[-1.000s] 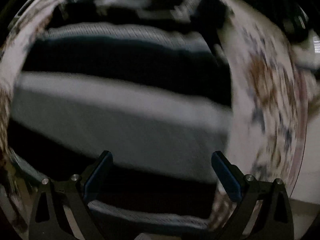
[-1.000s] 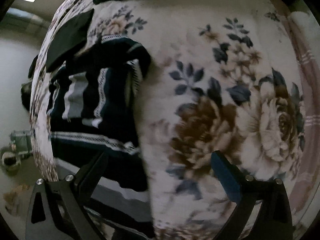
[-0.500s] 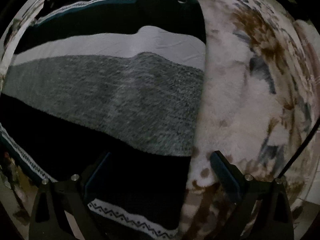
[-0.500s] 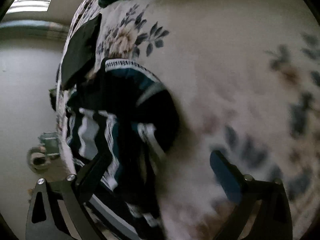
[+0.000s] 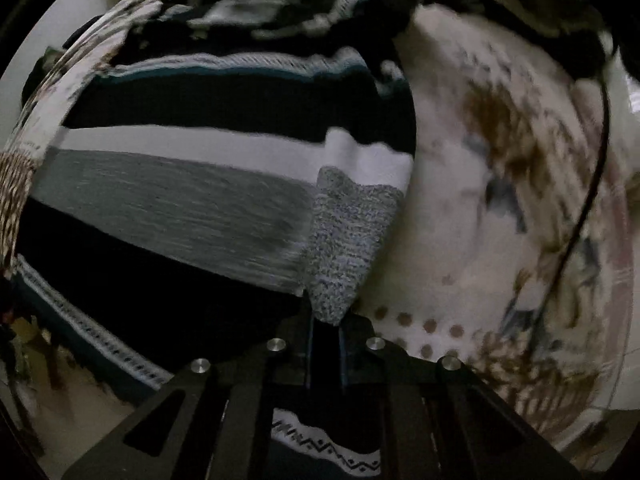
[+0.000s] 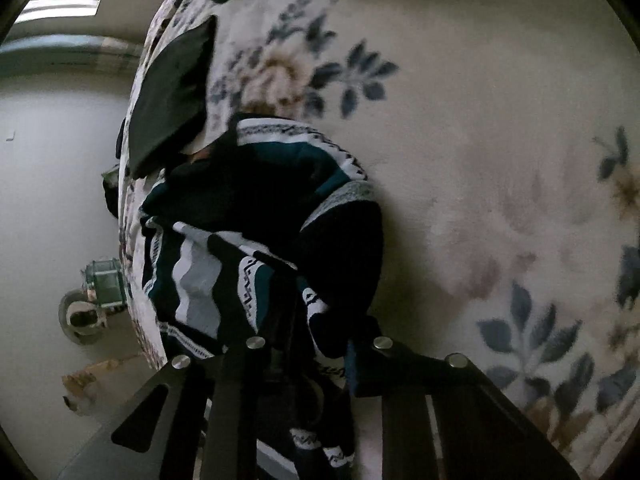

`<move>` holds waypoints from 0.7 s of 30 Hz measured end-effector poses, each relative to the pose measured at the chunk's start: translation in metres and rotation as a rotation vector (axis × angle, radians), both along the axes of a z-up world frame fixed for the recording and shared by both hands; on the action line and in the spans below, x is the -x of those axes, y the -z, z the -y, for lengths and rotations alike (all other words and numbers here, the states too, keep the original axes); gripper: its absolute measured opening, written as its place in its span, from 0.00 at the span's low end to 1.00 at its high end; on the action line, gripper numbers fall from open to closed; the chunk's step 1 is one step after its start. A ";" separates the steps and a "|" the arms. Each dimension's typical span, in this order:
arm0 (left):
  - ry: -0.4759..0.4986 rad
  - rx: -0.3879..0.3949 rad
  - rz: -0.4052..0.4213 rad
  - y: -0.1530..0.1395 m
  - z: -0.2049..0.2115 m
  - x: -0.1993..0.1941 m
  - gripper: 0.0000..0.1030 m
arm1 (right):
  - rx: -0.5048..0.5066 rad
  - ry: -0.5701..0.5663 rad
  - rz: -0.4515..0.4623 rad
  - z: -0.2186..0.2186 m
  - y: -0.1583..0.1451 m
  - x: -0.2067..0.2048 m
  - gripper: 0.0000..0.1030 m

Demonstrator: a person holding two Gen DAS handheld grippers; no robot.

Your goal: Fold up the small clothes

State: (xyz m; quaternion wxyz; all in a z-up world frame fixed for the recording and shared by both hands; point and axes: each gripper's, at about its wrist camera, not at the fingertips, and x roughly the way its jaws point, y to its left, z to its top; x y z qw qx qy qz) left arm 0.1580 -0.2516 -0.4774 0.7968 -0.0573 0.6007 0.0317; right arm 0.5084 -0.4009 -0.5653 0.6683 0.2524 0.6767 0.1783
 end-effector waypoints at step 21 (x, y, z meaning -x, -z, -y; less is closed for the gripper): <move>-0.442 0.282 0.047 -0.053 -0.300 0.005 0.06 | 0.171 -0.164 0.072 -0.292 -0.102 -0.092 0.17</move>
